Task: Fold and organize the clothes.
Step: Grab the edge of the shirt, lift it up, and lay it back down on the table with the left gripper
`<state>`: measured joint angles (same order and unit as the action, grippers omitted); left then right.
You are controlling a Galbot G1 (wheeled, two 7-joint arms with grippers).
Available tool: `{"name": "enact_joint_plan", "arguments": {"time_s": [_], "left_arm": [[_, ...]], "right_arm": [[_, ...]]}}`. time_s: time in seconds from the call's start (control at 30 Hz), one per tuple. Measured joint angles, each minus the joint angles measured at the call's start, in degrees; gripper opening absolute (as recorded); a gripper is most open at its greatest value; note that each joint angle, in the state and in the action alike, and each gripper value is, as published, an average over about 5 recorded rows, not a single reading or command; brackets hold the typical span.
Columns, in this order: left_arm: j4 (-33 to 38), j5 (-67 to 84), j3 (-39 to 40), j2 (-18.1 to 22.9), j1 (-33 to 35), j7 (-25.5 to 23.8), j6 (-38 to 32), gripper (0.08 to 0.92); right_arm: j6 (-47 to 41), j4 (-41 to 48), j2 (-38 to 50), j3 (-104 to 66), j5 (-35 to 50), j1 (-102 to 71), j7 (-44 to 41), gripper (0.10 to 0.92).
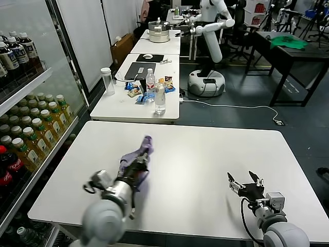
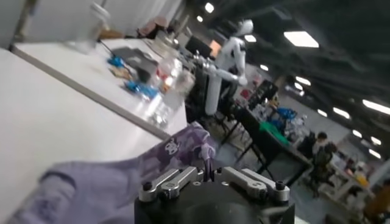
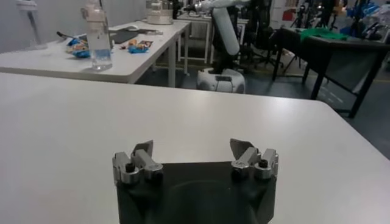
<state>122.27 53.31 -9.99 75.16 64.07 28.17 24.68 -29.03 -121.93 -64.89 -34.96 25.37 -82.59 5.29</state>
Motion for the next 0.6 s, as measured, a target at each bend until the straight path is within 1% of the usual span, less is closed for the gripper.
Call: {"name": "enact_joint_plan", "arguments": {"time_s": [0.23, 0.33, 0.47, 0.6], "left_arm": [[-6.5, -7.7, 8.6, 6.5, -3.0, 0.0, -0.2, 0.123], [-9.2, -10.9, 11.6, 8.5, -3.8, -0.6, -0.3, 0.149], [-11.6, -15.7, 14.8, 9.9, -4.1, -2.4, -1.0, 0.249], [-12.7, -21.3, 17.2, 10.2, -3.8, -5.2, -2.4, 0.370]], "right_arm": [[0.1, -0.1, -0.2, 0.0, -0.2, 0.2, -0.1, 0.823], [0.1, -0.2, 0.0, -0.1, -0.2, 0.3, -0.2, 0.823], [0.1, -0.2, 0.2, -0.2, -0.3, 0.5, -0.4, 0.823], [0.3, -0.1, 0.1, 0.0, -0.5, 0.9, -0.5, 0.823]]}}
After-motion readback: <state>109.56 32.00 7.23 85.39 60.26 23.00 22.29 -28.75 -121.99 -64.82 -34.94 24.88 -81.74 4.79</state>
